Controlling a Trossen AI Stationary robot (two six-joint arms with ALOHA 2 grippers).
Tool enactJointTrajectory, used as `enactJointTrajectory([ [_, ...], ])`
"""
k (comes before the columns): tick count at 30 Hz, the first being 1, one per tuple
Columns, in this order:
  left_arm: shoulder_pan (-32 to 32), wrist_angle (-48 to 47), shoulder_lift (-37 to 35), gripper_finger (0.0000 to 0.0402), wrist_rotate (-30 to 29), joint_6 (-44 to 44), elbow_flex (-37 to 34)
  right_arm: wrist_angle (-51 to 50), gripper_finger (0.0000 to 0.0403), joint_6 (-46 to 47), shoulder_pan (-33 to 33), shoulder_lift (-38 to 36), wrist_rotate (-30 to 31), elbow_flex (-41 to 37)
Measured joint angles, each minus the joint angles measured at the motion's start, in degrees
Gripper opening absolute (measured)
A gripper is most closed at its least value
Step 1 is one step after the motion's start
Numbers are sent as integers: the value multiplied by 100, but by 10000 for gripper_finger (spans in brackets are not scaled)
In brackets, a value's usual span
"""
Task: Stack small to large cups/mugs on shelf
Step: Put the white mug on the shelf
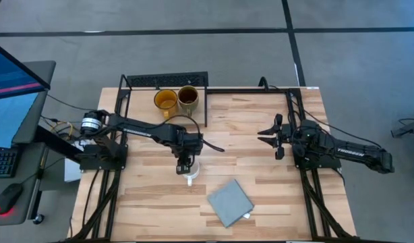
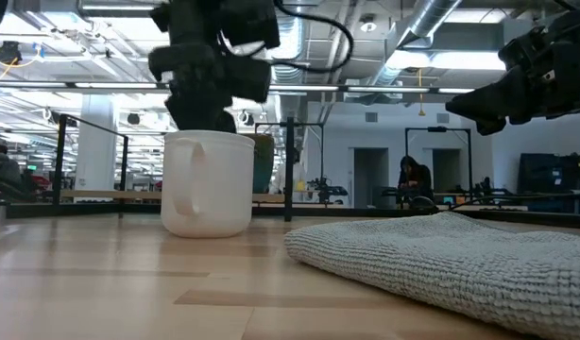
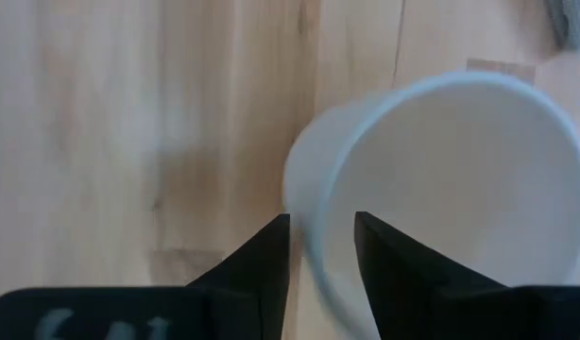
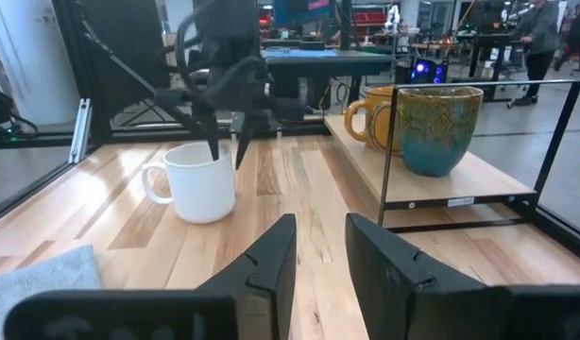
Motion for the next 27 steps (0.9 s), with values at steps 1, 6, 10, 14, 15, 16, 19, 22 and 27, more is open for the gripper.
enactJointTrajectory([
  [1, 0, 50, 69, 108, 46, 3, 1, -24, 118, -1, 0, 0, 0, 0],
  [6, 0, 58, 346, 93, -57, 30, 0, -108, 118, -3, 0, 1, 1, 0],
  [10, 0, 60, 356, 58, -4, 143, 1, -112, 118, -3, 0, 4, 1, 0],
  [14, 0, 4, 356, 11, 64, 156, 1, -116, 118, -5, -2, 4, 1, 0],
  [15, -2, 11, 356, 8, 58, 162, 1, -120, 118, -5, 0, 4, 1, 0],
  [16, 0, 6, 357, 8, 55, 161, 1, -121, 118, -5, 0, 4, 1, 0],
  [19, 0, -8, 356, 5, 43, 135, 1, -123, 118, -5, 0, 4, 1, 0],
  [22, 0, -261, 356, 4, 31, 119, 1, -125, 118, -5, -2, 4, 1, 0],
  [27, 0, -673, 273, 2, 15, 51, 1, -127, 118, -5, 0, 4, 3, 0],
])
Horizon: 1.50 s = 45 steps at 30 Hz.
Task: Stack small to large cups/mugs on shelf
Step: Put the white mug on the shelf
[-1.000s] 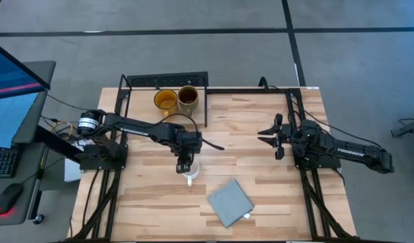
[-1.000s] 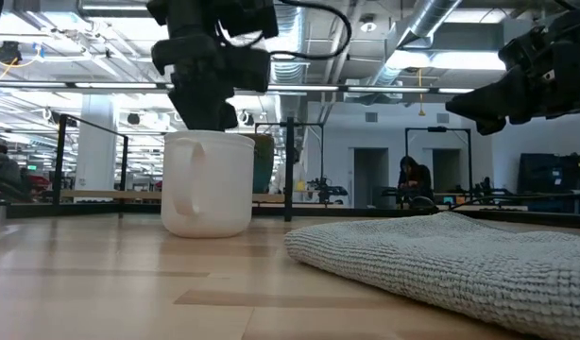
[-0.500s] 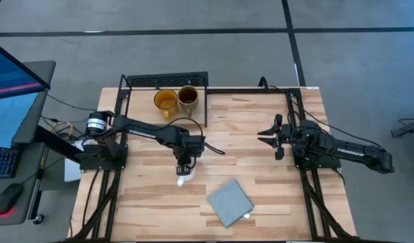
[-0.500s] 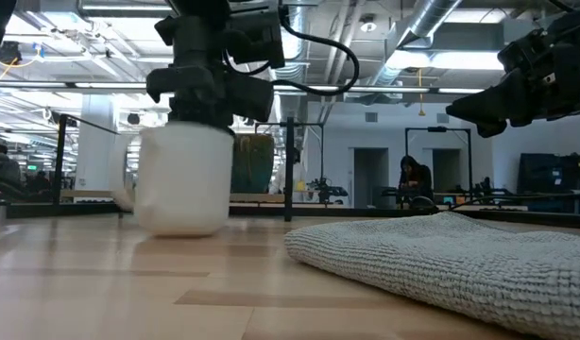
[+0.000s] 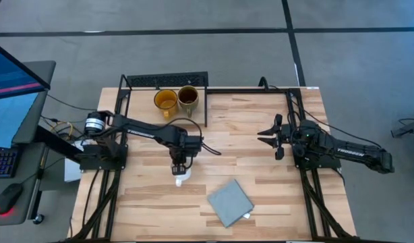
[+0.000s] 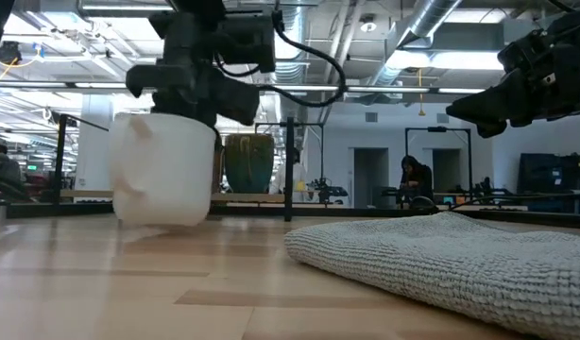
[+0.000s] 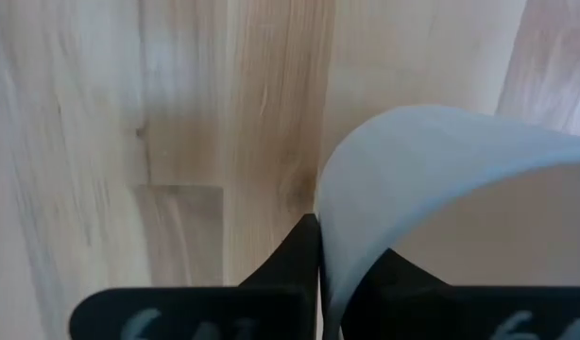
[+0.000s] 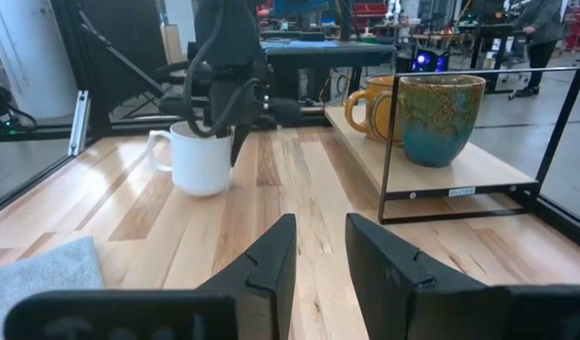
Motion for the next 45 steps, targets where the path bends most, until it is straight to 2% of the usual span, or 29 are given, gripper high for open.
enactJointTrajectory([
  [8, 0, -285, -665, 2, -630, -186, 0, -13, 118, 0, 0, 1, 0, 0],
  [16, 162, -906, -1907, 1, -1396, -459, 2, -9, 118, -2, -6, 1, 2, 0],
  [22, 642, -1866, -2984, 1, -2529, -508, 7, 1, 118, -16, -9, 2, 228, 0],
  [25, 1116, -1940, -3483, 1, -2961, -300, 8, 5, 118, -48, -11, 2, 350, 0],
  [29, 1895, -1904, -4001, 1, -2968, 486, 7, 22, 118, -54, -11, 2, 422, 0],
  [34, 2816, -1905, -4206, 0, -2857, 1533, 7, 13, 118, -140, -11, 2, 422, 0],
  [41, 4077, -1860, -3771, 0, -2588, 2552, 7, 36, 118, -319, -11, 2, 419, 0],
  [45, 4800, -1835, -3393, 0, -2072, 2868, 7, 2, 118, -254, -11, 2, 415, 0],
])
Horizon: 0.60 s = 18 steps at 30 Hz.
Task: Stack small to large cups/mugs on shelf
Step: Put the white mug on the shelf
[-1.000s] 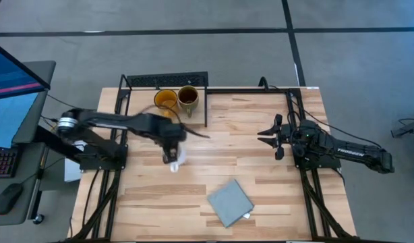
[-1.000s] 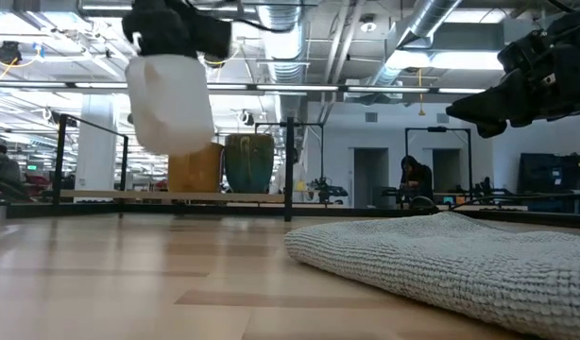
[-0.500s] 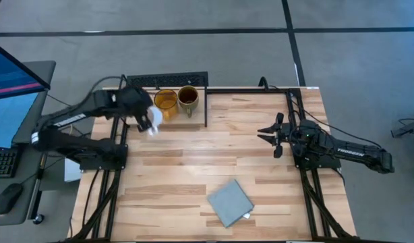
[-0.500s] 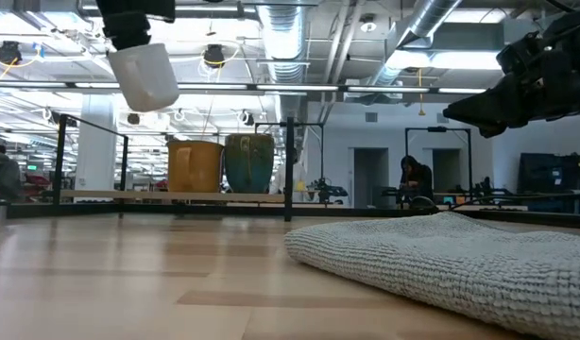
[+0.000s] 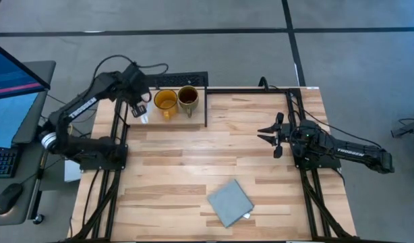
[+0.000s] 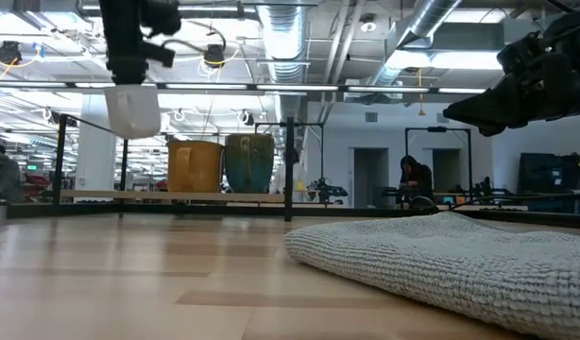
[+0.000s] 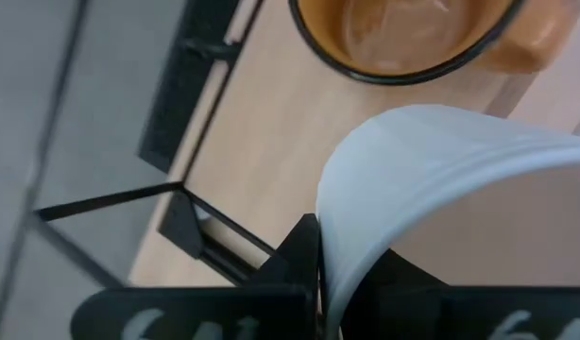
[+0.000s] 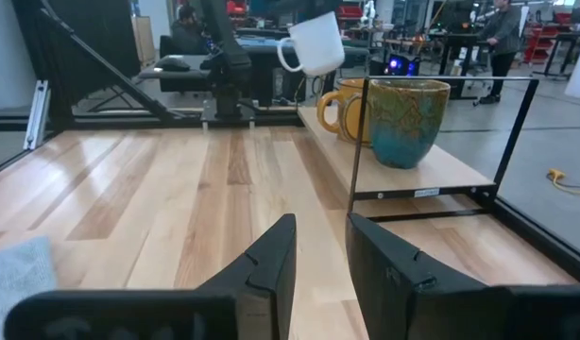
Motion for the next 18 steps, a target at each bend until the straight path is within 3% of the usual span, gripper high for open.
enactJointTrajectory([
  [4, 466, 49, 434, 0, 336, 276, 0, 2, 118, 58, 0, 0, -2, 0],
  [18, 1320, 482, 1951, 0, 273, 1048, 343, 2, 118, 108, 2, 0, -9, -2],
])
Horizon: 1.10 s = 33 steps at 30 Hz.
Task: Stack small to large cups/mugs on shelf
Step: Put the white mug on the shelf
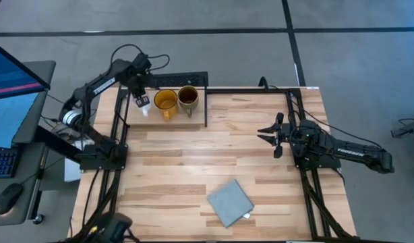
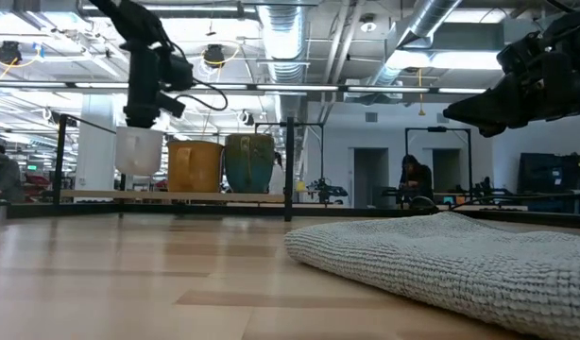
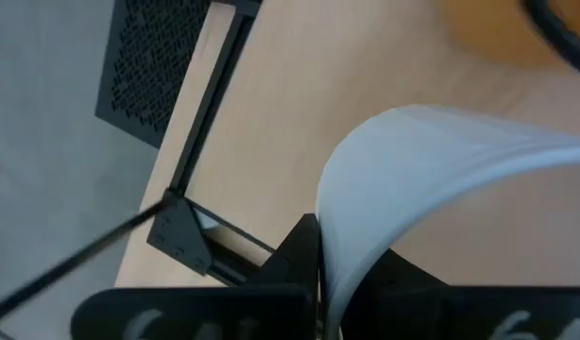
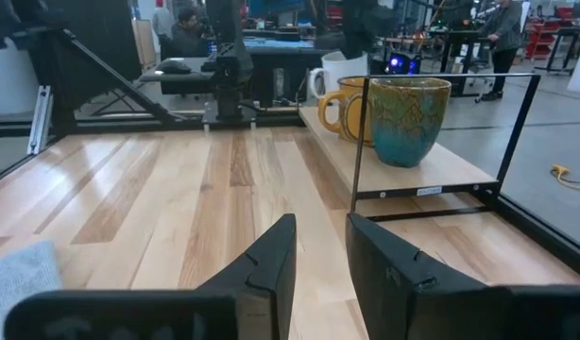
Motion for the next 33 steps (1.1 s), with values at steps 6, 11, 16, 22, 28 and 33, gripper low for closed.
enactJointTrajectory([
  [6, 33, -45, 600, 0, 7, 118, 315, 0, 118, 54, 0, 0, 2, 2],
  [11, 33, -65, 913, 0, 39, 197, 321, 0, 118, 146, 0, 0, 2, 1],
  [16, 42, 34, 1074, 0, 247, 181, 339, 0, 118, 146, 0, 0, 2, 2],
  [22, 42, 63, 1085, 0, 251, 83, 339, 0, 118, 149, 0, 0, 2, 1],
  [28, 43, 47, 1108, 23, 137, -29, 329, 0, 118, 146, 0, 0, 2, 2],
  [33, 44, 31, 1114, 37, -11, -49, 323, 0, 118, 147, 0, 0, 2, 0],
])
